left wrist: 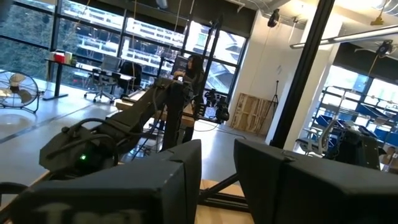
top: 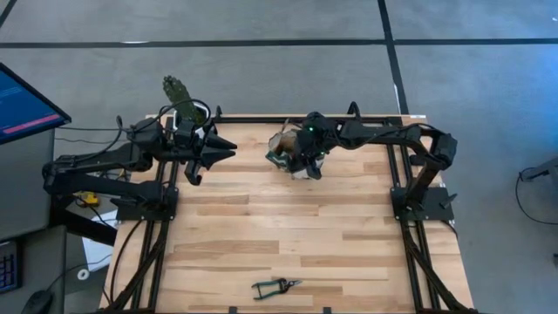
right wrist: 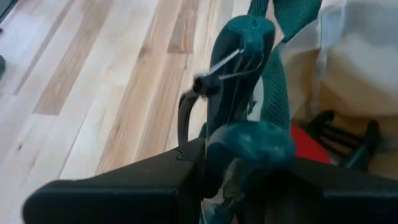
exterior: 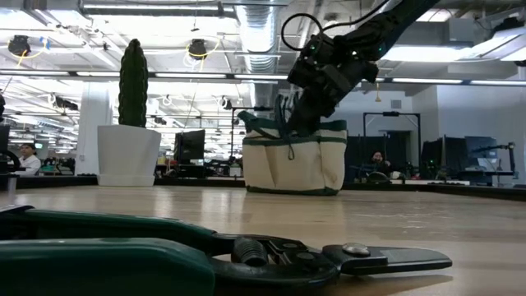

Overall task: Pick & Place Garden tools in Gardening bag
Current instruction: Put the shear scissor into the side pocket of the gardening bag

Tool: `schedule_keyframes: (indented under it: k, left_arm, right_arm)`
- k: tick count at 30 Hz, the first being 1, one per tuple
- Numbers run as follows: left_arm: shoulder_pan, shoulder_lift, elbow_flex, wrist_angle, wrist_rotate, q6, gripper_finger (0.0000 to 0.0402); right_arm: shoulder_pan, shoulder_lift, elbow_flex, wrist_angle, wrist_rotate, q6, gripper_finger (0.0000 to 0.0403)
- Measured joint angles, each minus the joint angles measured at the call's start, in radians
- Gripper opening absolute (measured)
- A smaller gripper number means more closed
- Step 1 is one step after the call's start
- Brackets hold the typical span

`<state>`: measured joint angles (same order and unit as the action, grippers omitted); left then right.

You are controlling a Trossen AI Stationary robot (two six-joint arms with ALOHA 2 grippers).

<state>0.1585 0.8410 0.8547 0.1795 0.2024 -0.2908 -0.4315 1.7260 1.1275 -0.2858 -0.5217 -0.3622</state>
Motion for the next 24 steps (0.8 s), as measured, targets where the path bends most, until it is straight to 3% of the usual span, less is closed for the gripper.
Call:
schedule_keyframes:
  k: [17, 24]
  left_arm:
    - [0.000, 0.000, 0.000, -0.001, 0.000, -0.001, 0.0085]
    - [0.000, 0.000, 0.000, -0.002, 0.000, -0.002, 0.0085]
  right_arm:
    - [0.007, 0.014, 0.001, 0.012, 0.028, 0.020, 0.0057]
    - [0.004, 0.014, 0.001, 0.012, 0.075, 0.049, 0.0130]
